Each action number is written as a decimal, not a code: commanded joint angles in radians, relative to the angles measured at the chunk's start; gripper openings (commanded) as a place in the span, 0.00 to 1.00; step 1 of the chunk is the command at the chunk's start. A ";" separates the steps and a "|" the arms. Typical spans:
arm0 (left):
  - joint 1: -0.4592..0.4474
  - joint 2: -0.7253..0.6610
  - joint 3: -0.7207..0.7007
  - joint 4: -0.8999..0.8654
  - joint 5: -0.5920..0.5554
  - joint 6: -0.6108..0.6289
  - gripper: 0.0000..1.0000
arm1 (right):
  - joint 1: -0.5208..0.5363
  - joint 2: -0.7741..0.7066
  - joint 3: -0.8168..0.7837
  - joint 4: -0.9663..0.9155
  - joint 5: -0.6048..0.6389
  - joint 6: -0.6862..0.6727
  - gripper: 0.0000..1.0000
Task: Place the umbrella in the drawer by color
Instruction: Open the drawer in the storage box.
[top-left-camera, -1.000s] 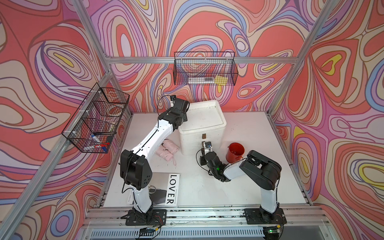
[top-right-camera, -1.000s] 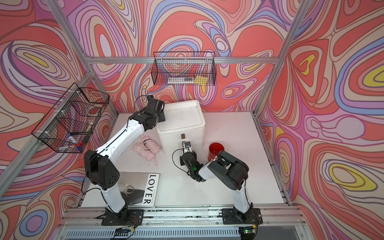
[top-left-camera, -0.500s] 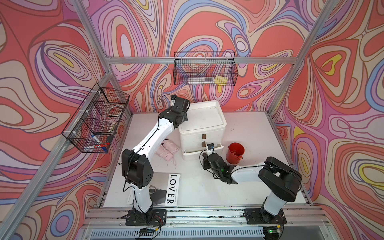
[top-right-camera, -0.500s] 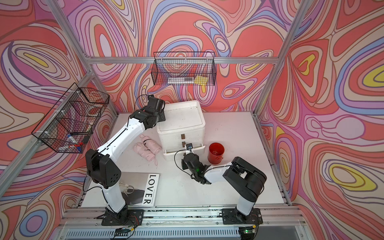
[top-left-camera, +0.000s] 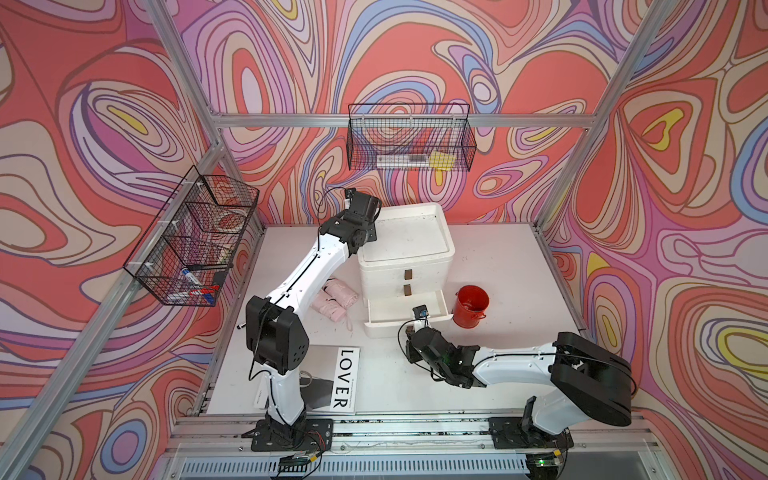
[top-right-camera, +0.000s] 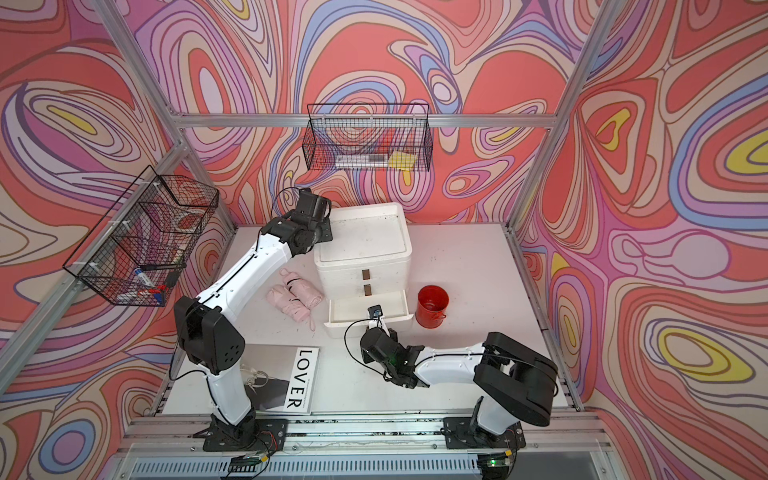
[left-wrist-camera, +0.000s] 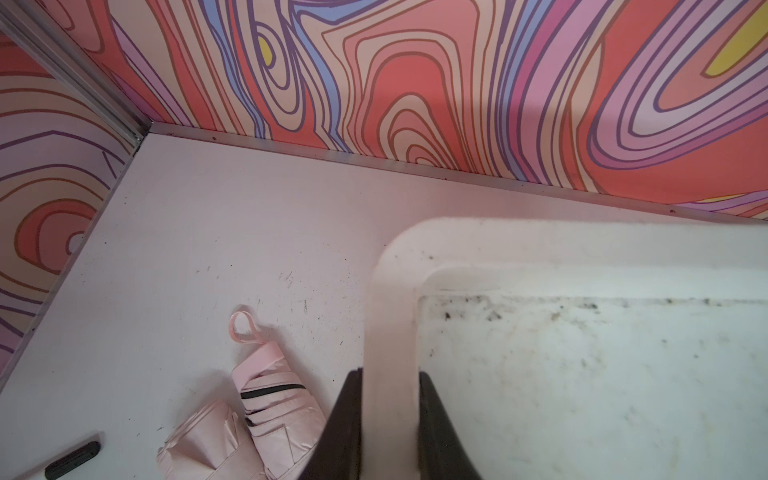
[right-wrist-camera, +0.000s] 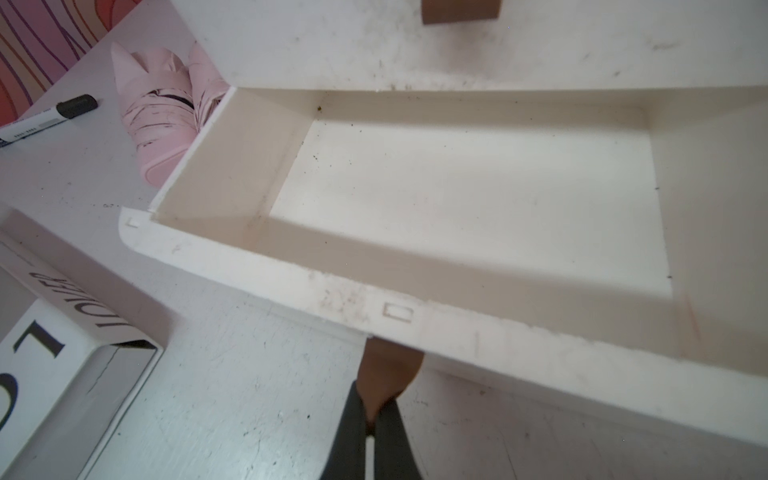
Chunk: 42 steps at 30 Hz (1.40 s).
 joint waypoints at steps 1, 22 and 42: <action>-0.014 0.053 0.001 -0.031 0.119 -0.034 0.01 | 0.041 -0.045 -0.012 -0.020 -0.007 0.025 0.00; -0.015 0.049 -0.037 -0.005 0.217 -0.051 0.04 | 0.087 -0.190 -0.040 -0.225 0.093 -0.006 0.30; -0.034 -0.191 -0.138 -0.001 0.075 -0.099 0.58 | 0.086 -0.662 0.006 -0.184 0.285 -0.504 0.53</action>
